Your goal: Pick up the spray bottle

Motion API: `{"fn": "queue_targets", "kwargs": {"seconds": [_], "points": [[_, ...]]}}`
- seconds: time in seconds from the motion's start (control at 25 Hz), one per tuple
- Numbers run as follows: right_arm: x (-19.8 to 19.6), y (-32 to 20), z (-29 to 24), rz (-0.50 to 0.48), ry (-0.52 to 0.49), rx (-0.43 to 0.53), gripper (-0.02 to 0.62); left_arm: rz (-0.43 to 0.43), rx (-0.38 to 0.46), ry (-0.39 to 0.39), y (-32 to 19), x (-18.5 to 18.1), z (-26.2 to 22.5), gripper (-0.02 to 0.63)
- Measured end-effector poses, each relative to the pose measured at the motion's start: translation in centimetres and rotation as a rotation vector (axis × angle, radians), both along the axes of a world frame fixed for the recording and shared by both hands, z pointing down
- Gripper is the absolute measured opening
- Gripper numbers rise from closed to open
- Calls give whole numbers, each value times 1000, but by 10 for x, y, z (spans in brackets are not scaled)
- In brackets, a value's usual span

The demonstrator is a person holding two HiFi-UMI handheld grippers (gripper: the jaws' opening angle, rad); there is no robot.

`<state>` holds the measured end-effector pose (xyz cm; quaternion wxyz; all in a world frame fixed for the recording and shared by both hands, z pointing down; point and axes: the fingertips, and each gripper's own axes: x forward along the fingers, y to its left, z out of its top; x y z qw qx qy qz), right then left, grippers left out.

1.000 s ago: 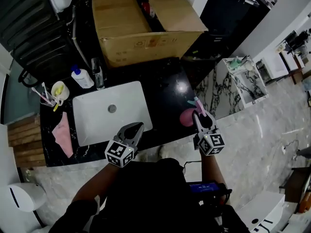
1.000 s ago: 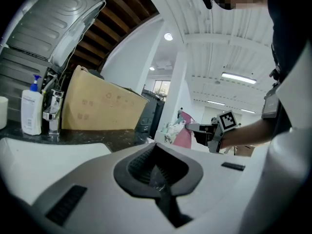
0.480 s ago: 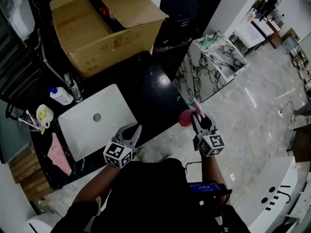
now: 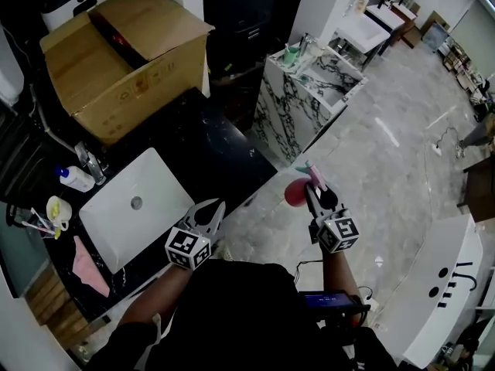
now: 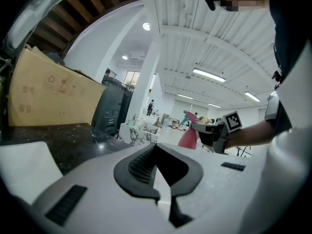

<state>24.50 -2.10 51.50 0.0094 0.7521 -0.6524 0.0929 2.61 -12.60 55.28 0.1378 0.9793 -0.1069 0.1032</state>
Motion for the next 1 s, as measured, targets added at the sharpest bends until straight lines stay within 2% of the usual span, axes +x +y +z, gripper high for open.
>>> {"fn": "queue_targets", "kwargs": {"seconds": [0.44,1.0], "points": [[45,81,2,79,-6,8,149,96,13,-11,58,58,-3,8],[51,164,21,58,-35,6,149,163,21,-50,134,91,5,8]]}}
